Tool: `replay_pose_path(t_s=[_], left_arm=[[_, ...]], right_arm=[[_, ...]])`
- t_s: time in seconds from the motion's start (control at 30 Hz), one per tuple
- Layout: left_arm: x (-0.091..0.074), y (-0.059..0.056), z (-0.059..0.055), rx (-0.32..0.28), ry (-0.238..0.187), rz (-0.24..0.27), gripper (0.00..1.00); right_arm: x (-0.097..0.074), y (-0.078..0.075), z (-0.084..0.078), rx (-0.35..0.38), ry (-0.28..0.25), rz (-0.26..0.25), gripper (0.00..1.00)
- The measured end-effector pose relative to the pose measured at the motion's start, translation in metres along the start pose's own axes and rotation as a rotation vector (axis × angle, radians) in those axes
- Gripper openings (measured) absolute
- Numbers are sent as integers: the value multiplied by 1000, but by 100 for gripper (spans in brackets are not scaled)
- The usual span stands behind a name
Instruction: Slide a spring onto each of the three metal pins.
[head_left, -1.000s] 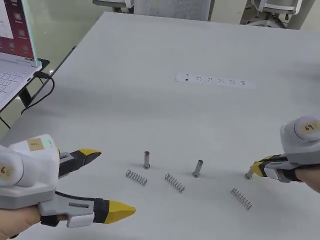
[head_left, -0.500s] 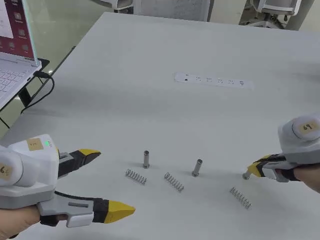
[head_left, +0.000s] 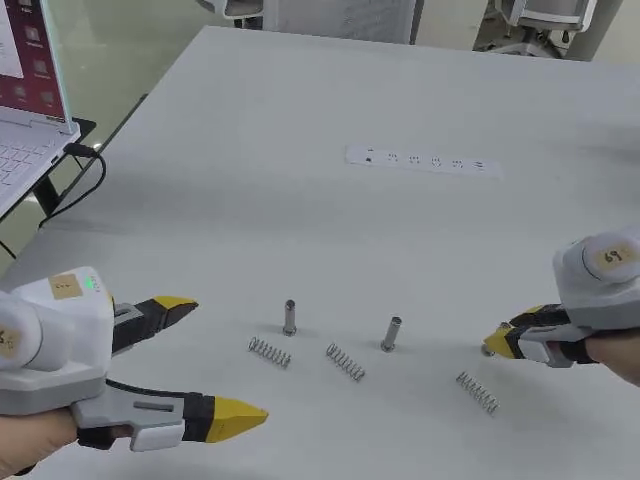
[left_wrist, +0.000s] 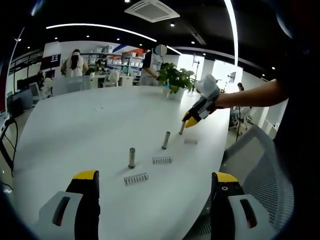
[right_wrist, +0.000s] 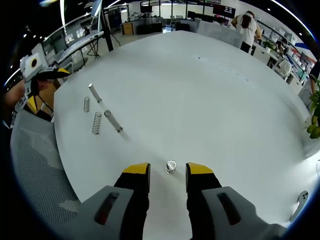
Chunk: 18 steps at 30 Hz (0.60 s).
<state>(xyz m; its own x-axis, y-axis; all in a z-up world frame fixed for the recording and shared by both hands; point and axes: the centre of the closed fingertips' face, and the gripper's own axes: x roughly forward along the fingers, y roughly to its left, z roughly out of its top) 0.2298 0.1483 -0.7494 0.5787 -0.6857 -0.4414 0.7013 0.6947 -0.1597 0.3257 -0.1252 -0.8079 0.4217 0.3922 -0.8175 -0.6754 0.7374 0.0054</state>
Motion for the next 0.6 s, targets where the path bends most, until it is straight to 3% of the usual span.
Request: replay_pose_path(t_s=[0.6], left_arm=[[5,-3,-1,-3,2,-15,90]], right_arm=[[-12,4,-6,12,-39,3,39]])
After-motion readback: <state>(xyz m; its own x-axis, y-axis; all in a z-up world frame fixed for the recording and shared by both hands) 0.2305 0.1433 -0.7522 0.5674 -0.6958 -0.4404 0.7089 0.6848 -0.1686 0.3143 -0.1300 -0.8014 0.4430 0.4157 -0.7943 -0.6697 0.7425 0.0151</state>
